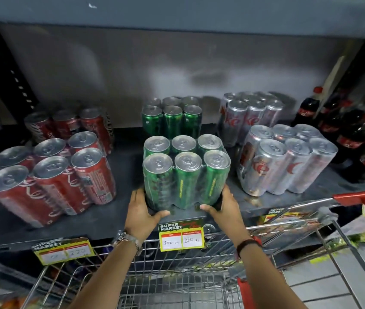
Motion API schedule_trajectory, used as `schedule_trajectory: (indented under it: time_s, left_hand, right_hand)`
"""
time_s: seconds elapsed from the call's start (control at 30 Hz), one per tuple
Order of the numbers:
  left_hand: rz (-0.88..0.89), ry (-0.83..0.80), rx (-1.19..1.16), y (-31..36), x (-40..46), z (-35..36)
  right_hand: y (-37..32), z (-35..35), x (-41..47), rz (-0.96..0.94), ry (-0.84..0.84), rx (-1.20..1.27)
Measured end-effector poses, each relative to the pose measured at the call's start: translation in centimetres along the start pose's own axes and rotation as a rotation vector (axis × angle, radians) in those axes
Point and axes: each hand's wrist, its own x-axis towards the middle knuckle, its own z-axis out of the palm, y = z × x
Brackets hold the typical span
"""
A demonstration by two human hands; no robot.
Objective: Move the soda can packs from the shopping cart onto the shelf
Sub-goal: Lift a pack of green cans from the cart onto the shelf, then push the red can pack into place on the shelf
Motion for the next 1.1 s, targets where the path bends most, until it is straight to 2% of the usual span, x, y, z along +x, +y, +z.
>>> schedule_trajectory:
  time_s: [0.47,0.6,0.67,0.7,0.77,0.8,0.83,0.87,0.93,1.0,1.03,1.1]
  left_hand:
    - [0.024,0.035,0.019,-0.5,-0.2,-0.1]
    - [0.01,-0.002,0.016,-0.2,-0.2,-0.1]
    - [0.011,-0.037,-0.004,0.0,-0.6,-0.4]
    - [0.0,-0.04,-0.012,0.1,-1.1,-0.8]
    - [-0.004,0.07,0.001,-0.1,-2.4,-2.5]
    - [0.005,0.184,0.022,-0.6,-3.1,-3.7]
    - [-0.007,0.312,0.038,-1.4,-3.8,-5.1]
    - [-0.025,0.447,0.035,-2.4,-4.3,-6.6]
    - [-0.088,0.647,-0.004,-4.3,-4.9,-9.8]
    - [-0.181,0.7,0.004,-6.4,-4.8,-13.1]
    - [-0.247,0.641,0.038,-7.2,-4.3,-14.3]
    - [-0.326,0.414,0.098,-8.4,-3.1,-15.9]
  right_hand:
    - [0.2,-0.2,-0.4,0.01,0.009,0.069]
    - [-0.2,-0.8,-0.4,0.023,-0.044,0.084]
    - [-0.9,-1.0,-1.2,0.001,-0.059,0.184]
    - [-1.5,-1.0,-1.9,0.002,0.013,0.231]
    - [-3.1,-0.4,-3.8,-0.024,0.325,0.227]
    - [-4.4,0.2,-4.9,-0.098,0.472,0.192]
    - [-5.9,1.2,-5.8,-0.199,0.548,0.151]
    - [-7.3,2.6,-6.5,-0.306,0.551,0.119]
    - [-9.9,5.9,-6.9,-0.468,0.397,0.09]
    - [-12.1,9.6,-6.6,-0.454,0.131,0.127]
    - [-12.9,11.3,-6.0,-0.409,0.011,0.138]
    - [-13.9,13.9,-4.1,-0.286,-0.149,0.115]
